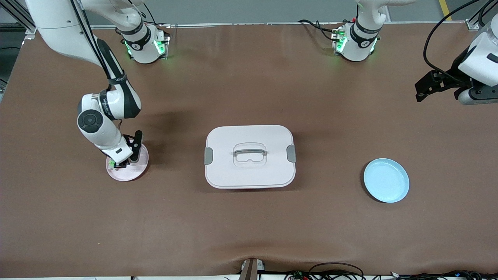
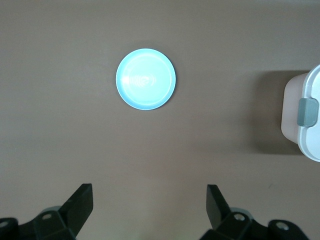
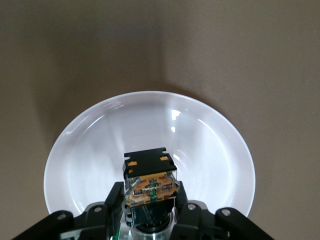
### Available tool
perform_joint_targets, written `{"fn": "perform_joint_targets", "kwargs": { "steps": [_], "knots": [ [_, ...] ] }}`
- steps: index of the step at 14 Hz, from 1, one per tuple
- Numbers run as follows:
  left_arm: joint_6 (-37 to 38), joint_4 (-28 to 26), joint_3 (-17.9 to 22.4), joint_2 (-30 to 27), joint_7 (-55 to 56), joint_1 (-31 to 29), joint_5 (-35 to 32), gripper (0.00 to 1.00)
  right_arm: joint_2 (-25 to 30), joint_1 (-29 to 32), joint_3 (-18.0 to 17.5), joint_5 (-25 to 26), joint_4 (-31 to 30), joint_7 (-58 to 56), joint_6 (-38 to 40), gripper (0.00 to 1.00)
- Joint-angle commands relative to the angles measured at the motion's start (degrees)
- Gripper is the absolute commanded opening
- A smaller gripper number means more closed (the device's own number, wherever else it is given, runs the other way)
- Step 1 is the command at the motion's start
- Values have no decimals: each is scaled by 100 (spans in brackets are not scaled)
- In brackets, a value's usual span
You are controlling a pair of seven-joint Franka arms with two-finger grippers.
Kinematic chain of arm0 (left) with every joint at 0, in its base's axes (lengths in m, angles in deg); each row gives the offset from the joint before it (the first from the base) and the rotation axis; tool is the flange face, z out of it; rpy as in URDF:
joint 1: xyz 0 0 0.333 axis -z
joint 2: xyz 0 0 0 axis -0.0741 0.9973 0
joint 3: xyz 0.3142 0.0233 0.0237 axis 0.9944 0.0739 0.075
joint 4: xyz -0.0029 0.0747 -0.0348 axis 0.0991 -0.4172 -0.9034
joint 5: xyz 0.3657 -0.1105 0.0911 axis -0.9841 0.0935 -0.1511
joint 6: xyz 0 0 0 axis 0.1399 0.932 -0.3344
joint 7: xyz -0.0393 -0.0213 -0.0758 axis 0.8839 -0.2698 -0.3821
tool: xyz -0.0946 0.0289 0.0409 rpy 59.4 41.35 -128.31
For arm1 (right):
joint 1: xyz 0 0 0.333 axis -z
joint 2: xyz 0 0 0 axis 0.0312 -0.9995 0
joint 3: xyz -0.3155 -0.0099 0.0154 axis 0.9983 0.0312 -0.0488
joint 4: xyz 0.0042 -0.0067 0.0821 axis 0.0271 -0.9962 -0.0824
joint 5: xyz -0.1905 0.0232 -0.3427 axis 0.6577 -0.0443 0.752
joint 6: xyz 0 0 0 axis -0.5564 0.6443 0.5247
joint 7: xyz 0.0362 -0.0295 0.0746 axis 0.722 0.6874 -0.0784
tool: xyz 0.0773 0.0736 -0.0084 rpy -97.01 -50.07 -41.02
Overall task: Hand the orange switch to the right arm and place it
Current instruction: 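Carry the switch with the right gripper over the pink plate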
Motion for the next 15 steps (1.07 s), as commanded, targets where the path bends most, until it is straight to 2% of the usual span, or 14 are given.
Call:
{"fn": "perform_joint_targets", "kwargs": {
  "steps": [1,4,5,6,7,8,15],
  "knots": [
    [-63,-75,77,-66,-100,33,104,100,-8,29,-32,80,-26,-46,4,8],
    [-55,-75,77,-75,-100,24,104,100,-17,29,-32,71,-26,-19,4,8],
    [-54,-67,86,-75,-100,15,104,100,-17,29,-32,80,-26,-11,4,16],
    [-54,-66,86,-75,-100,15,104,100,-17,29,-32,80,-26,-10,4,37],
    [-54,-66,94,-66,-100,15,104,100,-17,29,-32,80,-26,-63,4,82],
    [-63,-66,95,-66,-100,15,104,100,-8,29,-32,80,-26,-107,4,100],
    [-54,-75,95,-83,-100,24,104,100,167,55,-41,62,1,-151,101,100]
  ]
}}
